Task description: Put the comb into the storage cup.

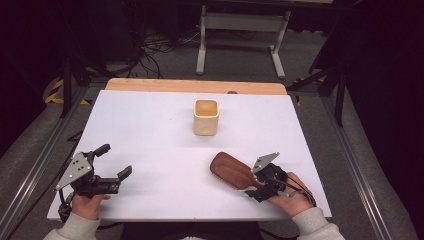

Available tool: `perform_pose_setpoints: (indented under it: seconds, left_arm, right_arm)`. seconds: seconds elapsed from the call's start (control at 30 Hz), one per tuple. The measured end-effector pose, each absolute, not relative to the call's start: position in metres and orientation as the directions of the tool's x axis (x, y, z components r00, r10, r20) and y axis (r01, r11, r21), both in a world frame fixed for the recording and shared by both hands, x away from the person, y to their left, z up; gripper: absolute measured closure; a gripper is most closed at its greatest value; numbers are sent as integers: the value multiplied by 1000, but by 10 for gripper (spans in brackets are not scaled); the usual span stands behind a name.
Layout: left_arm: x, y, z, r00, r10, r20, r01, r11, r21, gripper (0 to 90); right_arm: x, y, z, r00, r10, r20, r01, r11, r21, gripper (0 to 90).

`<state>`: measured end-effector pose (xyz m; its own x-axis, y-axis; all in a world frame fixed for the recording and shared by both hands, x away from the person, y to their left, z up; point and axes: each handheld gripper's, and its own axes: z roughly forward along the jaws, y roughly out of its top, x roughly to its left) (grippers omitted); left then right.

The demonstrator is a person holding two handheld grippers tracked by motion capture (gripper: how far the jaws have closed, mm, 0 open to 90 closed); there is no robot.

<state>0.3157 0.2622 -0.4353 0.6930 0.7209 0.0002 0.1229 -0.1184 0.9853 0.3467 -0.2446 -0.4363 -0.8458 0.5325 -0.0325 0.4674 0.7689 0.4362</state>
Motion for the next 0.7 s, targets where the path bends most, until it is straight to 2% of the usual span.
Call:
perform_pose_setpoints:
  seconds: [0.23,0.53,0.7]
  left_arm:
    - [314,258,-436,698,716,21,111,-138,984,2]
    - [313,255,-436,708,704,42,104,-163,981,1]
    - [314,256,-435,717,696,33,125,-175,977,1]
  right_arm:
    - [346,-242,-436,-845,533,-45,464,772,433,524]
    - [347,-241,-435,-847,531,-25,472,773,425,686]
    - [346,-241,-435,-847,532,-22,472,769,431,704]
